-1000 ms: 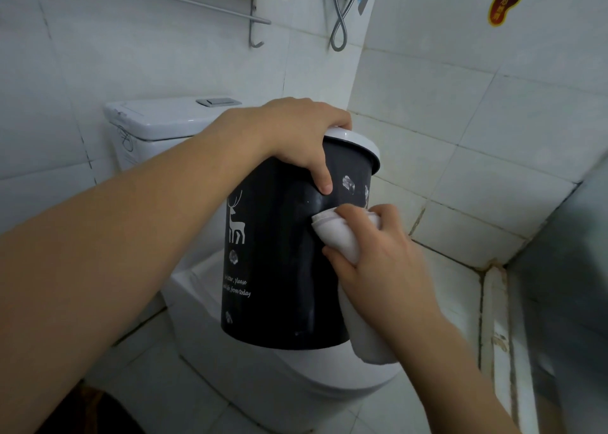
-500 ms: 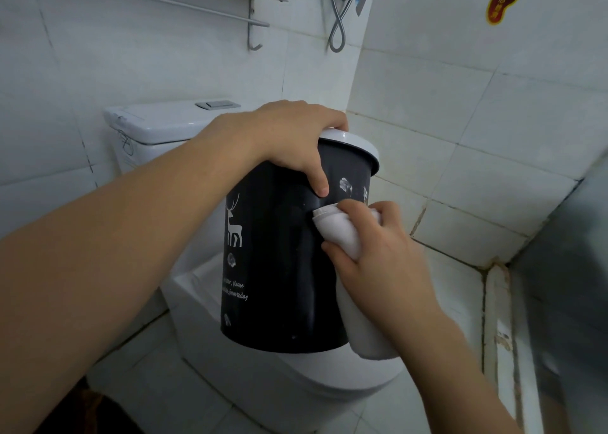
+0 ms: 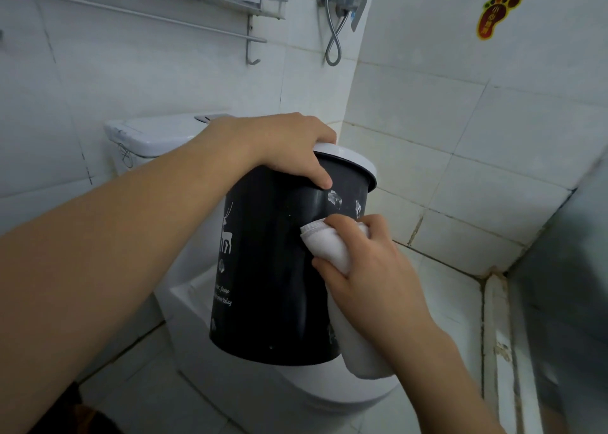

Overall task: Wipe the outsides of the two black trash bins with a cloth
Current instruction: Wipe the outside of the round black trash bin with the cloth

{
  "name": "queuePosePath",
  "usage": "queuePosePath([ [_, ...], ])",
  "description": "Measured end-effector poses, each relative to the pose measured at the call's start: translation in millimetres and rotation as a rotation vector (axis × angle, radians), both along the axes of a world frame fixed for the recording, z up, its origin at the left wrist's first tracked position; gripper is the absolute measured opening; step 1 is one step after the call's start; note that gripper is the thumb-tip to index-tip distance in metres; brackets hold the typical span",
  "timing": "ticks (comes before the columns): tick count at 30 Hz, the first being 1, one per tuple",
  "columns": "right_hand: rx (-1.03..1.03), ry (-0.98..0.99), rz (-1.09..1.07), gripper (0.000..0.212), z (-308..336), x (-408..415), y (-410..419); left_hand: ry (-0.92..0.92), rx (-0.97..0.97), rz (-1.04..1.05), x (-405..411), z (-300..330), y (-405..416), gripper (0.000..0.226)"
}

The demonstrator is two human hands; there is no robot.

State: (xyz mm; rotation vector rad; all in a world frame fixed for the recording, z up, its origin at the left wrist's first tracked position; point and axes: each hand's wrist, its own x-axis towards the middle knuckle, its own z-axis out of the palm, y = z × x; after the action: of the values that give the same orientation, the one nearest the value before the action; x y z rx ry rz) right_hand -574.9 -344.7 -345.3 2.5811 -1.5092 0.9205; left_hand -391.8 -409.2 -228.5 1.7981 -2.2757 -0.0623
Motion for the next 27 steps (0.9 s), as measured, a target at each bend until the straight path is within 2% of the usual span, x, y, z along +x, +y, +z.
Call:
queuePosePath([
  [9, -0.043, -0.046, -0.042, 0.045, 18, -10, -11, 0.106, 0.01, 0.012, 12, -5, 7, 0.03],
  [17, -0.016, -0.001, -0.067, 0.039, 39, 1, -28, 0.102, 0.021, -0.008, 6, -5, 11, 0.026],
  [27, 0.006, 0.081, -0.051, 0.036, 13, -5, -9, 0.123, 0.038, 0.039, 11, -4, 12, 0.041],
])
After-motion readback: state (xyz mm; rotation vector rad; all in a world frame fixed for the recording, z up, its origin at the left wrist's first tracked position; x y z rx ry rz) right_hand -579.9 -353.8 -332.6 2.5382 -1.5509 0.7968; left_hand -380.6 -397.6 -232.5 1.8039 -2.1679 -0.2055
